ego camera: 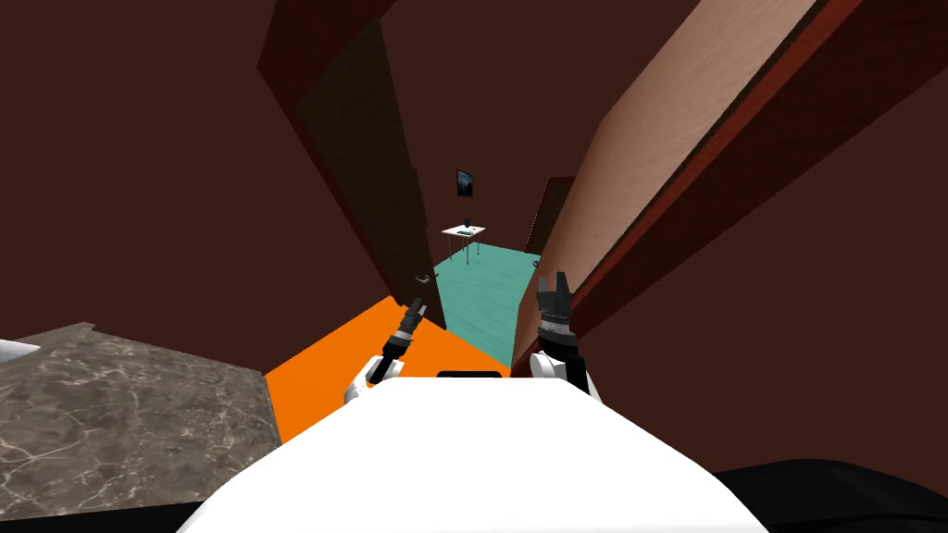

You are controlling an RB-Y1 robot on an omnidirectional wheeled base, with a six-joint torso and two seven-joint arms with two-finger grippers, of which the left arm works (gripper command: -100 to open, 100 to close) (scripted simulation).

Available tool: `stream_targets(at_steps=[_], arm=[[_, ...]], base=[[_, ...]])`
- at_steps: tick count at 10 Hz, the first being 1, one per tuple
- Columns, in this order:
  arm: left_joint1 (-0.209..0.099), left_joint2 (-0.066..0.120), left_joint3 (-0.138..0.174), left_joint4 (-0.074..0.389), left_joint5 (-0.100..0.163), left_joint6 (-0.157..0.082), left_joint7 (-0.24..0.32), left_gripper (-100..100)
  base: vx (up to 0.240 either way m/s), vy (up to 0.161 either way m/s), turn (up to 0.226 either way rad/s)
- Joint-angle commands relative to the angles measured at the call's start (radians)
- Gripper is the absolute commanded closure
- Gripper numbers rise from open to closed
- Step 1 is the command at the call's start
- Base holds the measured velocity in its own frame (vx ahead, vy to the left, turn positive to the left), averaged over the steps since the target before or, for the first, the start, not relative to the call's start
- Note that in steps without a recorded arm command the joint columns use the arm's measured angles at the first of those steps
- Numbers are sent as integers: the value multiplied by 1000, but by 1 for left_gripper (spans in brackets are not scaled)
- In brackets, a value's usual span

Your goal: Push the door open

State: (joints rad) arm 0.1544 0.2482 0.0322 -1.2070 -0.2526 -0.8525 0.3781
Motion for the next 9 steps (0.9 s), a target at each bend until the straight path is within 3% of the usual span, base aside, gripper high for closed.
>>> stream_targets(at_steps=[1, 6, 9], arm=[[-9, 6, -2, 32, -6, -11, 10, -100], [-49, 32, -4, 181, -26, -68, 47, -100], [-64, 42, -5, 240, -34, -91, 61, -100]], base=[[72, 98, -69], [82, 122, -86], [70, 105, -65]])
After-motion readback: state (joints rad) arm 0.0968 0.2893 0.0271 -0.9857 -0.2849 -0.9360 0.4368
